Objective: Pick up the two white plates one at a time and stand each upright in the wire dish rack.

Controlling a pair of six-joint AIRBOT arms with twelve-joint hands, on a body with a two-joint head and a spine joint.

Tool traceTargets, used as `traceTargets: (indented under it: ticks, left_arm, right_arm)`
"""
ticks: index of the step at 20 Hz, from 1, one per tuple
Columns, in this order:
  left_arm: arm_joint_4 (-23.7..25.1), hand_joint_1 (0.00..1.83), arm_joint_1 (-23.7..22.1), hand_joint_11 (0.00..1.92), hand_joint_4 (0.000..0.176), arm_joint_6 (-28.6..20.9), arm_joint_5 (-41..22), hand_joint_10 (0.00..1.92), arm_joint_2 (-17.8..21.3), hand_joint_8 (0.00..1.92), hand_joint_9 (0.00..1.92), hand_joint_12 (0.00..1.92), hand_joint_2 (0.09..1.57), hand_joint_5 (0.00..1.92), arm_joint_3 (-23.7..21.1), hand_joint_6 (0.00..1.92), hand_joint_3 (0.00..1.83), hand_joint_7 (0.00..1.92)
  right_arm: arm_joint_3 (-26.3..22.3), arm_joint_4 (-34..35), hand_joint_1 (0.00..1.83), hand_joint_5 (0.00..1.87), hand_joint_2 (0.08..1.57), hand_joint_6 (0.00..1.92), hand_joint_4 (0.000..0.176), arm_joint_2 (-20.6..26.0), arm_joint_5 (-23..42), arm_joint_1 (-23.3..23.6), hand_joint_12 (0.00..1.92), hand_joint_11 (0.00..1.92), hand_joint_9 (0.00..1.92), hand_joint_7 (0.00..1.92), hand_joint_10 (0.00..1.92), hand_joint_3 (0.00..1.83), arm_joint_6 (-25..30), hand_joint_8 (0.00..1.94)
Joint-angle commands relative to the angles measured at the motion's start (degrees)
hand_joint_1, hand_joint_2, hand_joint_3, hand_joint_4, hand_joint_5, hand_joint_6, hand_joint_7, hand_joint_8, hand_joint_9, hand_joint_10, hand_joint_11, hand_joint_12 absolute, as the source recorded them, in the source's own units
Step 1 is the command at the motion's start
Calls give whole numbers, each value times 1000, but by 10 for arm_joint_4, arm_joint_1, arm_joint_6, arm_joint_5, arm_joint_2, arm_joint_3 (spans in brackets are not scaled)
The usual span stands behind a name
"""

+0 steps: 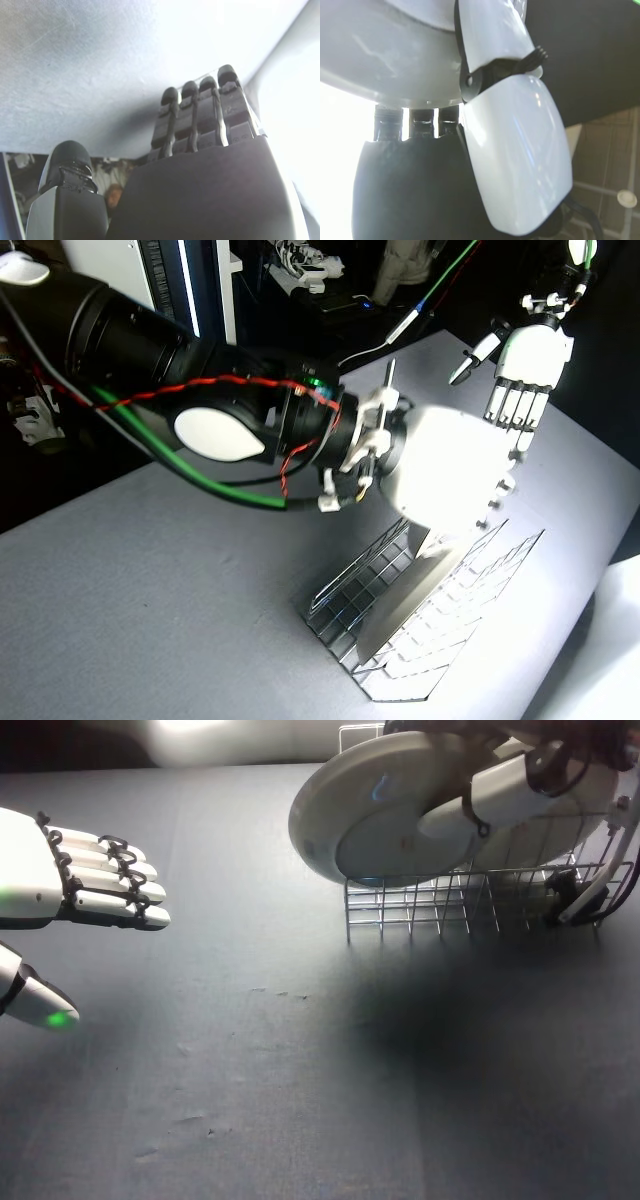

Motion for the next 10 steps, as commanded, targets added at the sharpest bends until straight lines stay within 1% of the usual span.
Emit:
traceTargets:
  ticks: [1,3,4,5,6,7,8,10]
  left_arm:
    - [-34,0,-2,31,0,1,-8,1,6,7,6,15,1108,70,0,6,0,25]
    - [-34,0,-2,12,0,1,-8,0,6,1,0,8,1114,59,-3,1,0,7]
    - [-34,0,-2,23,0,1,-8,0,6,5,1,12,1107,64,-3,3,0,17]
    - [-34,0,-2,57,0,1,-8,12,6,17,31,29,1109,92,-4,13,0,50]
    - [-34,0,-2,36,0,1,-8,2,6,6,12,21,1111,68,-4,2,0,29]
    - [-34,0,-1,49,0,1,-8,6,6,9,23,28,1106,81,-5,7,0,40]
    - [-34,0,0,44,0,1,-8,4,7,6,19,27,1111,76,-6,4,0,36]
    - [-34,0,1,39,0,1,-8,4,7,5,22,26,1116,76,-6,4,2,37]
  right_arm:
    - [2,-7,1479,864,1156,1227,0,6,82,2,1513,815,833,716,1101,0,6,1169]
    - [3,-30,1480,872,1152,1208,0,8,89,-10,1511,819,844,723,1087,0,5,1166]
    - [3,-41,1478,875,1159,1197,0,9,90,-15,1521,807,825,687,1126,1,5,1200]
    - [3,-53,1476,879,1161,1178,0,10,93,-23,1528,835,819,676,1145,0,5,1179]
    - [3,-59,1477,871,1165,1201,0,11,94,-28,1538,800,799,686,1168,1,5,1194]
    - [3,-63,1478,871,1163,1204,0,11,94,-33,1530,804,806,693,1158,0,4,1185]
    - [3,-67,1478,865,1164,1198,0,12,95,-39,1544,796,813,689,1149,1,4,1212]
    - [3,-75,1479,874,1161,1176,0,13,99,-45,1558,787,818,704,1145,0,4,1200]
